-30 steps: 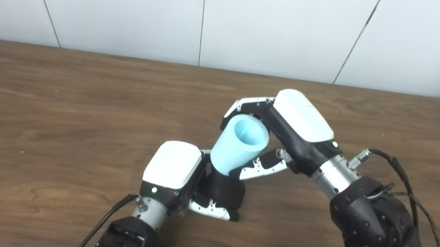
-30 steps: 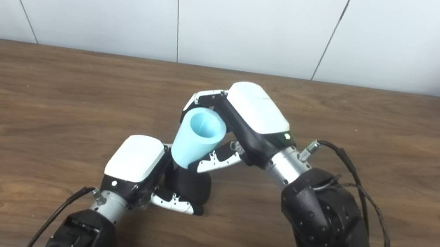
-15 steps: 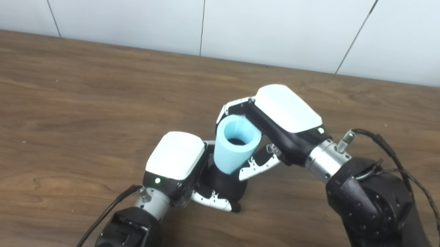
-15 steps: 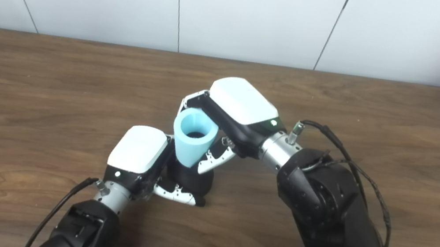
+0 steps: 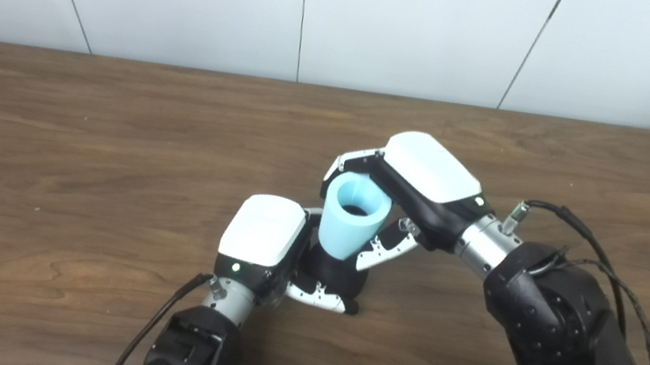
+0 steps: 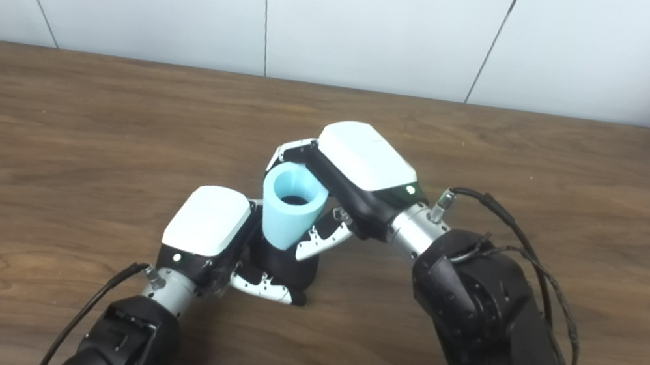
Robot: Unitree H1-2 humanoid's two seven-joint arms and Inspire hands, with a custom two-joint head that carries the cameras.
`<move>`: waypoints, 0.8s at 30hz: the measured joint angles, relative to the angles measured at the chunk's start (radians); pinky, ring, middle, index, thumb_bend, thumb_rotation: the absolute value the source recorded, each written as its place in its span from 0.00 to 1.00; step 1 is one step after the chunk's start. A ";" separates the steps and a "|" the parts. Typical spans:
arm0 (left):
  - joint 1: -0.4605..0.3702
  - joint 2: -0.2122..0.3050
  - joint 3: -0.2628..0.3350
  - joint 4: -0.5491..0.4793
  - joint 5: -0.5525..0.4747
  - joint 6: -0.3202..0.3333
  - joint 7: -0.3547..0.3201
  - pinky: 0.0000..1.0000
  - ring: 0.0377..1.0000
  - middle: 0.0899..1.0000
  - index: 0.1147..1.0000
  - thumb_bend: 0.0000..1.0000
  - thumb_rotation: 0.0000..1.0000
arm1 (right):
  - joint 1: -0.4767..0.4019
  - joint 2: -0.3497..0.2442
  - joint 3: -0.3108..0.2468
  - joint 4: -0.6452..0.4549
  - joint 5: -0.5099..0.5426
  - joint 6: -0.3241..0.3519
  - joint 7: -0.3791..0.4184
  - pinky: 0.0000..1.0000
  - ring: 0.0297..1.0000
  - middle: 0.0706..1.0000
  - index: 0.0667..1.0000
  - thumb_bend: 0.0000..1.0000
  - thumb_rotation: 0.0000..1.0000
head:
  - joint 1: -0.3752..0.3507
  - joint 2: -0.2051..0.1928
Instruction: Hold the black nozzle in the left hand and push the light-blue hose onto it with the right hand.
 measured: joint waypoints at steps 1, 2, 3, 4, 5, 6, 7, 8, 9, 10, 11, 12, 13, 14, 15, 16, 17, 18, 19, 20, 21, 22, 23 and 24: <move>0.000 0.000 -0.001 0.000 0.000 -0.001 0.000 0.28 0.36 0.33 0.43 0.52 0.00 | 0.003 0.000 -0.004 0.001 0.000 0.000 -0.002 0.61 0.67 0.69 0.71 0.89 0.12 | 0.000 0.000; 0.000 0.000 -0.001 0.000 0.000 -0.001 0.000 0.28 0.36 0.34 0.43 0.52 0.00 | 0.006 0.000 -0.009 0.001 0.002 0.000 -0.004 0.63 0.69 0.71 0.73 0.91 0.14 | -0.002 0.000; 0.000 0.000 -0.002 0.000 0.000 -0.001 0.000 0.27 0.36 0.34 0.43 0.52 0.00 | 0.009 0.000 -0.013 0.001 0.003 0.001 -0.005 0.64 0.70 0.72 0.75 0.92 0.15 | -0.002 0.000; 0.000 0.000 -0.002 0.000 0.000 -0.001 0.000 0.27 0.36 0.34 0.43 0.52 0.00 | 0.013 0.000 -0.016 0.002 0.004 0.003 -0.004 0.65 0.71 0.73 0.76 0.92 0.17 | -0.002 0.000; 0.000 0.000 -0.002 0.000 0.000 -0.002 0.000 0.27 0.36 0.33 0.43 0.52 0.00 | 0.017 0.000 -0.021 0.002 0.004 0.005 -0.004 0.64 0.72 0.74 0.78 0.93 0.18 | -0.002 -0.002; 0.000 -0.001 -0.002 0.000 0.000 -0.002 0.000 0.27 0.36 0.33 0.43 0.52 0.00 | 0.020 0.000 -0.025 0.002 0.004 0.005 -0.005 0.65 0.73 0.75 0.79 0.94 0.19 | -0.002 0.000; 0.000 0.000 -0.002 0.000 0.000 -0.002 0.000 0.28 0.36 0.34 0.43 0.52 0.00 | 0.020 0.000 -0.030 0.002 0.003 0.004 -0.005 0.65 0.73 0.76 0.80 0.94 0.20 | -0.002 -0.002; 0.000 -0.001 -0.002 0.000 0.000 -0.002 0.000 0.28 0.36 0.34 0.43 0.52 0.00 | 0.019 0.000 -0.034 0.002 0.002 0.004 -0.007 0.66 0.75 0.77 0.81 0.95 0.22 | 0.000 0.000; 0.000 -0.001 -0.003 0.000 0.000 -0.002 0.000 0.29 0.37 0.34 0.43 0.52 0.00 | 0.018 0.000 -0.037 0.002 0.000 0.004 -0.009 0.67 0.75 0.78 0.82 0.95 0.23 | 0.000 0.000; 0.000 -0.002 -0.003 0.000 -0.001 -0.002 0.000 0.29 0.37 0.34 0.43 0.52 0.00 | 0.017 0.002 -0.041 0.002 -0.002 0.004 -0.010 0.68 0.77 0.80 0.83 0.96 0.24 | 0.000 0.000; 0.001 -0.002 -0.003 0.000 -0.001 -0.002 0.000 0.29 0.37 0.34 0.43 0.52 0.00 | 0.014 0.004 -0.044 0.001 -0.004 0.004 -0.011 0.69 0.79 0.82 0.85 0.97 0.25 | 0.000 0.000; 0.001 -0.002 -0.003 0.000 -0.002 -0.002 0.000 0.29 0.37 0.34 0.43 0.52 0.00 | 0.012 0.006 -0.048 -0.001 -0.006 0.006 -0.010 0.70 0.81 0.85 0.87 0.97 0.26 | -0.002 0.000; 0.001 -0.002 -0.003 0.000 -0.002 -0.002 -0.001 0.29 0.37 0.34 0.43 0.52 0.00 | 0.010 0.007 -0.053 -0.006 -0.007 0.008 -0.009 0.71 0.82 0.85 0.87 0.98 0.26 | -0.002 0.000; 0.001 -0.003 -0.003 0.000 -0.002 -0.002 -0.001 0.29 0.37 0.34 0.43 0.52 0.00 | 0.008 0.008 -0.058 -0.018 -0.006 0.017 -0.004 0.72 0.84 0.88 0.89 0.98 0.29 | -0.002 0.000; 0.001 -0.003 -0.003 0.000 -0.002 -0.002 -0.001 0.28 0.37 0.34 0.43 0.52 0.00 | 0.004 0.007 -0.065 -0.034 -0.006 0.029 0.009 0.74 0.86 0.90 0.91 0.99 0.31 | -0.003 0.000; 0.000 -0.003 -0.003 0.000 -0.002 -0.002 -0.001 0.28 0.36 0.34 0.43 0.52 0.00 | -0.002 0.006 -0.071 -0.049 -0.006 0.042 0.020 0.76 0.88 0.90 0.92 1.00 0.33 | -0.005 0.002; 0.000 -0.003 -0.003 0.000 -0.002 -0.002 -0.002 0.28 0.36 0.34 0.43 0.52 0.00 | -0.008 0.003 -0.077 -0.062 -0.006 0.049 0.036 0.78 0.89 0.91 0.92 1.00 0.34 | -0.005 0.000; 0.000 -0.003 -0.003 0.000 -0.002 -0.002 -0.002 0.28 0.36 0.34 0.43 0.52 0.00 | -0.014 -0.002 -0.082 -0.068 -0.007 0.052 0.044 0.79 0.90 0.92 0.93 1.00 0.34 | -0.003 0.000; 0.000 -0.003 -0.003 0.000 -0.002 -0.002 -0.002 0.29 0.36 0.33 0.43 0.52 0.00 | -0.022 -0.008 -0.087 -0.070 -0.008 0.058 0.055 0.80 0.91 0.92 0.93 1.00 0.35 | -0.002 -0.002; 0.000 -0.004 -0.004 0.000 -0.002 -0.002 -0.003 0.28 0.36 0.38 0.42 0.52 0.00 | -0.025 -0.014 -0.090 -0.070 -0.008 0.064 0.065 0.81 0.92 0.93 0.93 1.00 0.36 | 0.000 -0.002; 0.000 -0.005 -0.004 0.000 -0.002 -0.002 -0.003 0.28 0.36 0.41 0.42 0.53 0.00 | -0.024 -0.023 -0.095 -0.070 -0.008 0.068 0.074 0.82 0.93 0.93 0.94 1.00 0.37 | 0.000 -0.002; 0.000 -0.006 -0.004 0.000 -0.002 -0.002 -0.003 0.28 0.36 0.41 0.42 0.53 0.00 | -0.022 -0.032 -0.098 -0.069 -0.007 0.072 0.080 0.82 0.93 0.93 0.94 1.00 0.37 | 0.000 -0.002; 0.000 -0.006 -0.004 0.000 -0.002 -0.002 -0.003 0.28 0.36 0.38 0.43 0.52 0.00 | -0.020 -0.038 -0.101 -0.070 -0.007 0.078 0.083 0.84 0.94 0.94 0.95 1.00 0.40 | 0.000 -0.002; 0.000 -0.006 -0.004 0.000 -0.002 -0.002 -0.004 0.28 0.36 0.35 0.43 0.52 0.00 | -0.017 -0.044 -0.108 -0.071 -0.006 0.082 0.090 0.86 0.95 0.95 0.96 1.00 0.44 | 0.000 -0.002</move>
